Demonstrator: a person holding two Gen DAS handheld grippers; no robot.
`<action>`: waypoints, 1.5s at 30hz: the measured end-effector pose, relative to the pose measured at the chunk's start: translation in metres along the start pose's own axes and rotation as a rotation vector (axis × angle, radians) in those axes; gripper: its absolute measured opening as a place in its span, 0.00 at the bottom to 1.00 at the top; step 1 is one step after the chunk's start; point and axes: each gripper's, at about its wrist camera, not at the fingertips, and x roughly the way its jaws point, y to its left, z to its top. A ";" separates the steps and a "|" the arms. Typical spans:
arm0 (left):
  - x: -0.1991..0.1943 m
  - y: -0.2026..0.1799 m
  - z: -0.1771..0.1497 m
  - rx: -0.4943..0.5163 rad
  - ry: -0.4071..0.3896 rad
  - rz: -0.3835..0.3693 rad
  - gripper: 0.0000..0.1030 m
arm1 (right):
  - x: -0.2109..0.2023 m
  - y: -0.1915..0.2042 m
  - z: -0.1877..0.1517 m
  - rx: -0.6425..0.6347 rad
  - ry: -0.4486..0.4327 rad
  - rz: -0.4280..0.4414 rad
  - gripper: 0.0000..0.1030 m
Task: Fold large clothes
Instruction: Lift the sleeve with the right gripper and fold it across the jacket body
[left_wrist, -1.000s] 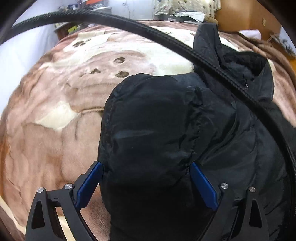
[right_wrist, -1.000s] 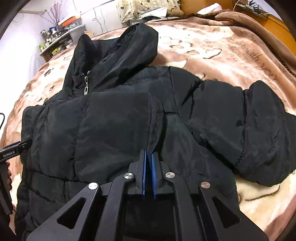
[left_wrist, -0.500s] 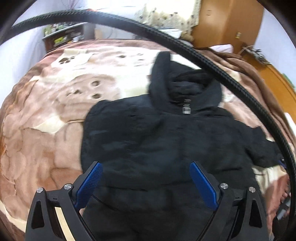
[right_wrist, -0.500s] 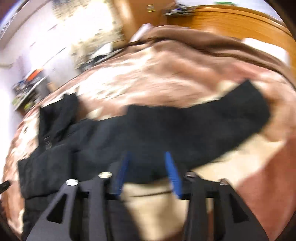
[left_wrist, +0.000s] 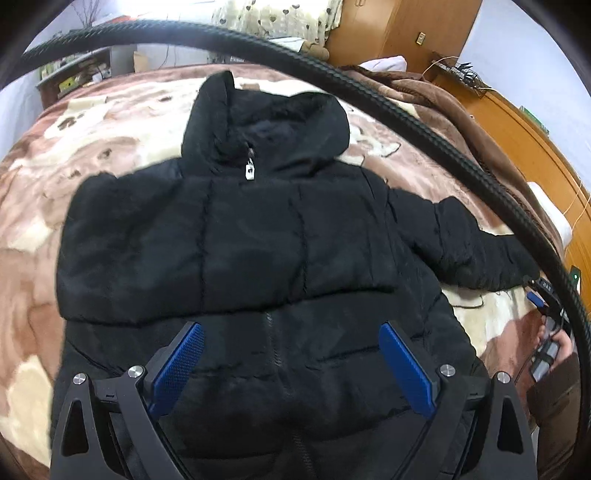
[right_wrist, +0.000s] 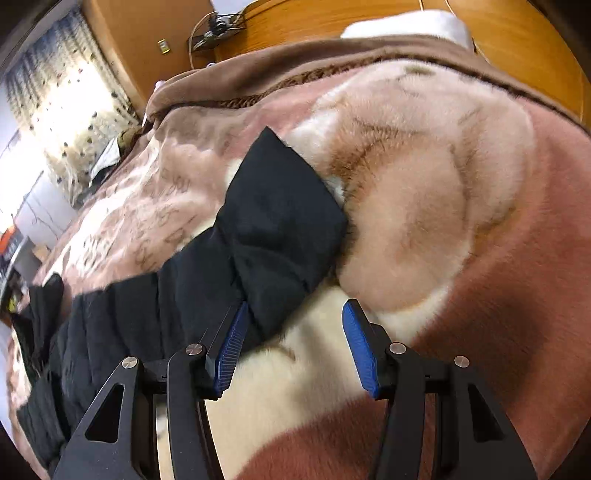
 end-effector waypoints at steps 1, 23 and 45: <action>0.006 -0.001 -0.003 -0.003 0.016 0.004 0.93 | 0.003 -0.001 0.002 0.002 -0.003 -0.009 0.52; 0.022 0.007 -0.024 -0.032 0.049 0.033 0.93 | -0.035 0.031 0.019 -0.087 -0.139 0.056 0.05; -0.030 0.047 -0.036 -0.082 -0.028 0.015 0.93 | -0.174 0.253 -0.049 -0.551 -0.234 0.457 0.05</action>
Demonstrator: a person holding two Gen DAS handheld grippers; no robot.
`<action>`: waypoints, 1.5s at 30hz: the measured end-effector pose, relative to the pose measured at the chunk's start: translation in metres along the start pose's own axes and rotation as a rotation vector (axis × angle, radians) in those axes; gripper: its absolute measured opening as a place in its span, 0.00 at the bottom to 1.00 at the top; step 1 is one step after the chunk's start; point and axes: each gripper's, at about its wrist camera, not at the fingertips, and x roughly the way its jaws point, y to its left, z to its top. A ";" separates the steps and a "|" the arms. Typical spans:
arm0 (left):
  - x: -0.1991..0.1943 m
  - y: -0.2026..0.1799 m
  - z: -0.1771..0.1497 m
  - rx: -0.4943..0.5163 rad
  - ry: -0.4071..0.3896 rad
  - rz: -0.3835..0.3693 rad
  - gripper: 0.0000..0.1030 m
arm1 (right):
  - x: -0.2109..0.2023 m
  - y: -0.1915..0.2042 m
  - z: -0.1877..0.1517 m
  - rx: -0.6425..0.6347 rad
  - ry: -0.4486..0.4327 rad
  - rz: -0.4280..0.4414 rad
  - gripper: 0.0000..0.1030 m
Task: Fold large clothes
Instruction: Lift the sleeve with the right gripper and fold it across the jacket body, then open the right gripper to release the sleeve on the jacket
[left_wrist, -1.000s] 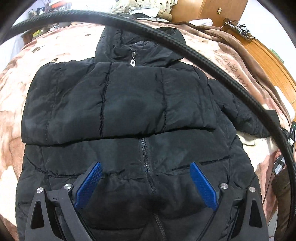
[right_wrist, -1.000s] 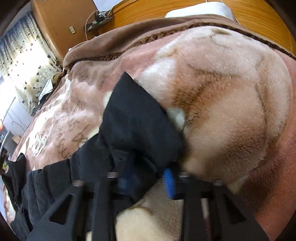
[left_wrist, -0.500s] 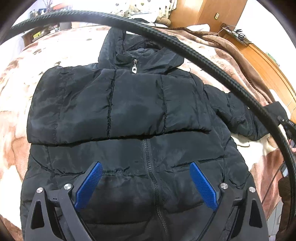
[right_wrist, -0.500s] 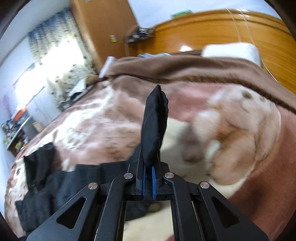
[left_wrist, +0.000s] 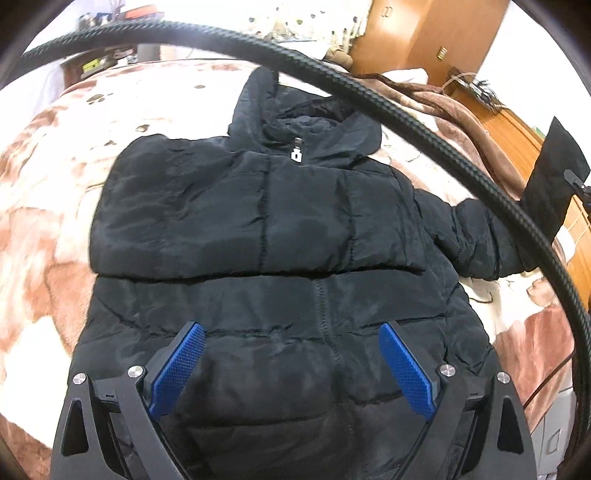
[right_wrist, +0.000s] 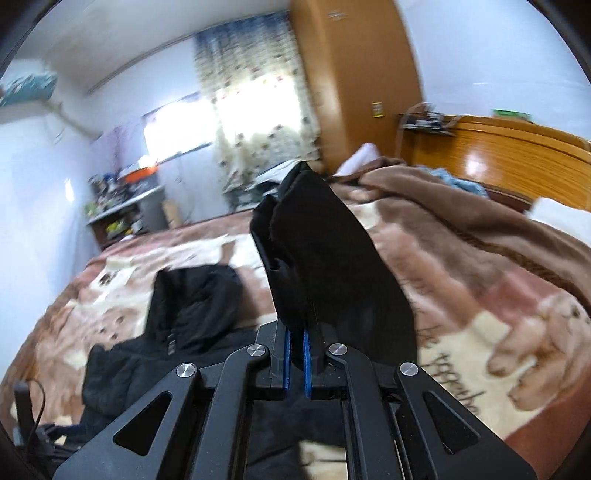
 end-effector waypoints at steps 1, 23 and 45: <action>-0.003 0.005 -0.001 -0.004 -0.005 0.006 0.93 | 0.002 0.011 -0.003 -0.017 0.005 0.014 0.05; -0.010 0.076 0.012 -0.152 -0.049 -0.011 0.93 | 0.087 0.159 -0.081 -0.081 0.237 0.305 0.05; 0.052 0.039 0.071 -0.221 0.072 -0.208 0.93 | 0.081 0.100 -0.093 0.075 0.377 0.386 0.47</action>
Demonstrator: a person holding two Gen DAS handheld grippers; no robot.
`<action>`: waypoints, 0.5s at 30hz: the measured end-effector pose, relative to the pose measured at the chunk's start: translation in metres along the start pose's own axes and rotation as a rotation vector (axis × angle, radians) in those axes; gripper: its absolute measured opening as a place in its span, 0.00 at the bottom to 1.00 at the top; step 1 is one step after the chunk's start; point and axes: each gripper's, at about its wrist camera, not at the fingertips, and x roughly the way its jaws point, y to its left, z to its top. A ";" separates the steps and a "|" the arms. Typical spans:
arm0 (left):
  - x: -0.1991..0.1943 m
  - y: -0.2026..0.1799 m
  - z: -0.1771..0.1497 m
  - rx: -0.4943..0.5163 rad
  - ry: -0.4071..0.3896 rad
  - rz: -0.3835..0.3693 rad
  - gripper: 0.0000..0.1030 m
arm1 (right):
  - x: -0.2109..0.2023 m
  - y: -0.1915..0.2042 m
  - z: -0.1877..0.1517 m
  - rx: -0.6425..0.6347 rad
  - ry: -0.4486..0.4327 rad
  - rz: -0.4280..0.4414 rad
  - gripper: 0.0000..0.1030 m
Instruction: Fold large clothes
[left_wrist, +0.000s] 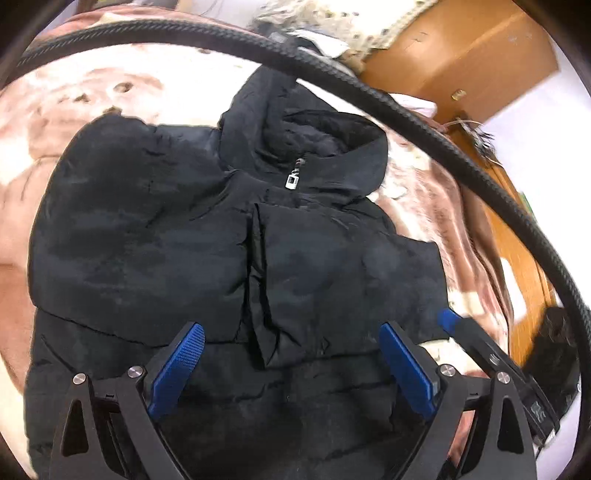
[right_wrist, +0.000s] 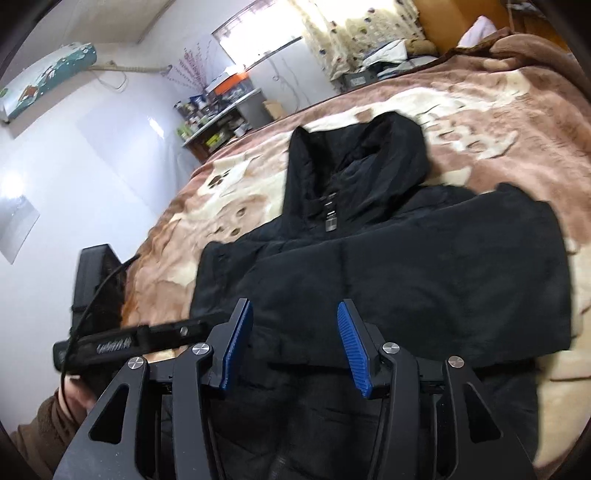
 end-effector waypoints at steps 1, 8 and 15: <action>0.005 -0.002 0.003 0.012 -0.004 0.030 0.93 | -0.004 -0.006 0.001 0.004 -0.014 -0.043 0.47; 0.042 -0.013 0.008 0.021 0.031 0.136 0.92 | -0.032 -0.074 0.004 0.105 -0.073 -0.302 0.47; 0.054 -0.034 0.006 0.064 0.031 0.143 0.39 | -0.025 -0.109 -0.003 0.188 -0.034 -0.368 0.47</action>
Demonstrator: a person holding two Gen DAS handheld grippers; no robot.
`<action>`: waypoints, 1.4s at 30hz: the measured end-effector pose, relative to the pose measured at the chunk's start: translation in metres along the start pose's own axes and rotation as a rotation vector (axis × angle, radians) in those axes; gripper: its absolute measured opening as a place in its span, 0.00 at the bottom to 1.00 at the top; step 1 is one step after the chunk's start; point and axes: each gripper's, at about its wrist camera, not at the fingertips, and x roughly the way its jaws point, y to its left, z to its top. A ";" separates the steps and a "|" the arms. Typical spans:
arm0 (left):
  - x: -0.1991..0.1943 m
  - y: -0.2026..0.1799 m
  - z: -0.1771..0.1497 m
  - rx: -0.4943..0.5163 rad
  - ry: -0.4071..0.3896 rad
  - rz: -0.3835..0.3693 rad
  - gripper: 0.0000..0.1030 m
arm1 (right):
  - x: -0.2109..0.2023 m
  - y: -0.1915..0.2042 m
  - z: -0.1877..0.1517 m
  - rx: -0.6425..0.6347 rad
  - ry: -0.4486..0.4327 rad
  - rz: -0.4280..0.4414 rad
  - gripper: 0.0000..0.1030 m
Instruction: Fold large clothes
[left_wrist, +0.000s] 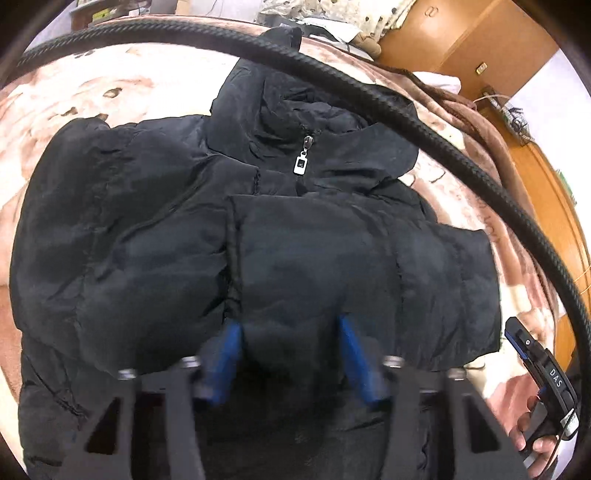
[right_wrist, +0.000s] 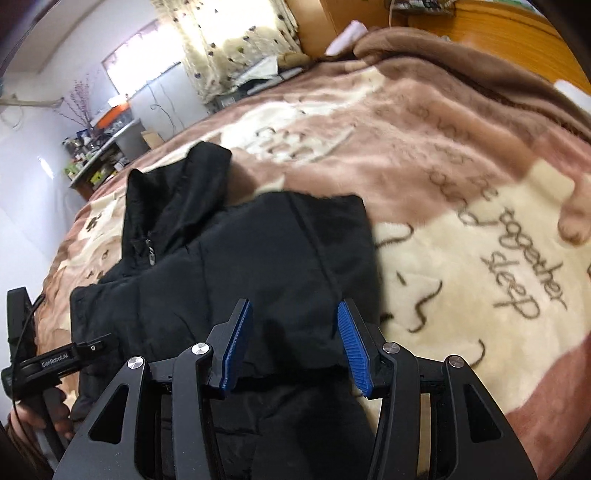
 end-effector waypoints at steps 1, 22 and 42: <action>-0.003 -0.002 0.001 0.021 -0.019 0.003 0.23 | 0.000 0.000 -0.002 -0.006 0.003 -0.006 0.47; -0.031 0.053 0.009 0.073 -0.141 0.152 0.15 | 0.036 0.042 -0.007 -0.162 0.044 -0.064 0.47; -0.043 0.079 0.005 0.041 -0.105 0.203 0.64 | 0.046 0.049 -0.009 -0.215 0.134 -0.090 0.49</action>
